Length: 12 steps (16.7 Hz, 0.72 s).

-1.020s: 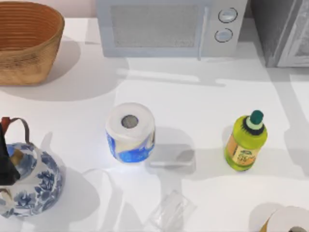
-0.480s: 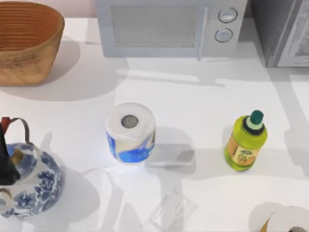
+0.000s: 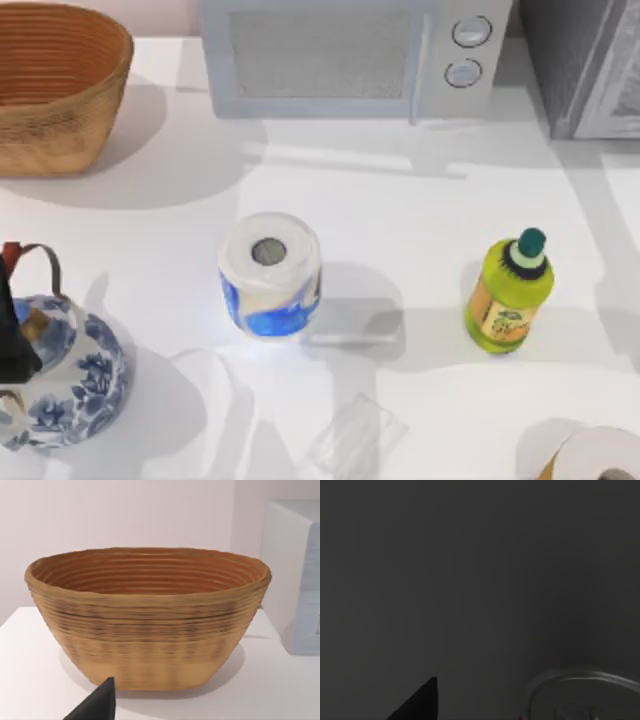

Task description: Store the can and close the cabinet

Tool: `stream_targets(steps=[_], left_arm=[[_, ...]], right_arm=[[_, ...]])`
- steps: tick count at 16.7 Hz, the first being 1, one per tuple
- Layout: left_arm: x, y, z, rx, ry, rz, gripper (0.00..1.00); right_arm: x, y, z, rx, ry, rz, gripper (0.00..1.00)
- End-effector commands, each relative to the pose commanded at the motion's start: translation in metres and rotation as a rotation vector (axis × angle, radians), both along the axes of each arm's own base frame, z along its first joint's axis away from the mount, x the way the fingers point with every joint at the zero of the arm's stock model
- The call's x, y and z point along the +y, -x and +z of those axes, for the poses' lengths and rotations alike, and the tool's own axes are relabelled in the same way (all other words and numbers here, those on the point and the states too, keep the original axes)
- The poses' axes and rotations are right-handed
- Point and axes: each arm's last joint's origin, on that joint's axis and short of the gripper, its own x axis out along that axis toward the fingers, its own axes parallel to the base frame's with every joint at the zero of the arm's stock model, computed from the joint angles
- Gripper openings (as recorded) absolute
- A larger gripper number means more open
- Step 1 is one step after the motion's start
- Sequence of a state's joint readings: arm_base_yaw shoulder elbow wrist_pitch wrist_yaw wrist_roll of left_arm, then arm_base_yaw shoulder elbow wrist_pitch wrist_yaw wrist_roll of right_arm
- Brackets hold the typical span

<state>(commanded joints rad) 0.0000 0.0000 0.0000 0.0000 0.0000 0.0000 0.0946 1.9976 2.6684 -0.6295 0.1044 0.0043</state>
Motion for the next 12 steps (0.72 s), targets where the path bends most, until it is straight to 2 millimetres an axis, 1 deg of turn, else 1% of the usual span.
stream_targets(steps=[2,3,5,7,8,9,10,12], left_arm=[[0.000,0.000,0.000,0.000,0.000,0.000,1.00],[0.000,0.000,0.000,0.000,0.000,0.000,1.00],[0.000,0.000,0.000,0.000,0.000,0.000,1.00],[0.000,0.000,0.000,0.000,0.000,0.000,1.00],[0.000,0.000,0.000,0.000,0.000,0.000,1.00],[0.000,0.000,0.000,0.000,0.000,0.000,1.00],[0.000,0.000,0.000,0.000,0.000,0.000,1.00],[0.000,0.000,0.000,0.000,0.000,0.000,1.00]], right_arm=[[-0.002,0.023,0.012,-0.039,0.009,0.017,1.00],[-0.004,0.039,0.018,-0.060,0.014,0.026,1.00],[-0.008,0.076,0.027,-0.102,0.025,0.047,1.00],[-0.012,0.116,0.024,-0.130,0.035,0.067,1.00],[-0.014,0.136,0.017,-0.137,0.040,0.075,1.00],[-0.016,0.155,0.005,-0.136,0.045,0.082,1.00],[-0.019,0.173,-0.011,-0.128,0.048,0.088,1.00],[-0.024,0.203,-0.058,-0.094,0.052,0.094,1.00]])
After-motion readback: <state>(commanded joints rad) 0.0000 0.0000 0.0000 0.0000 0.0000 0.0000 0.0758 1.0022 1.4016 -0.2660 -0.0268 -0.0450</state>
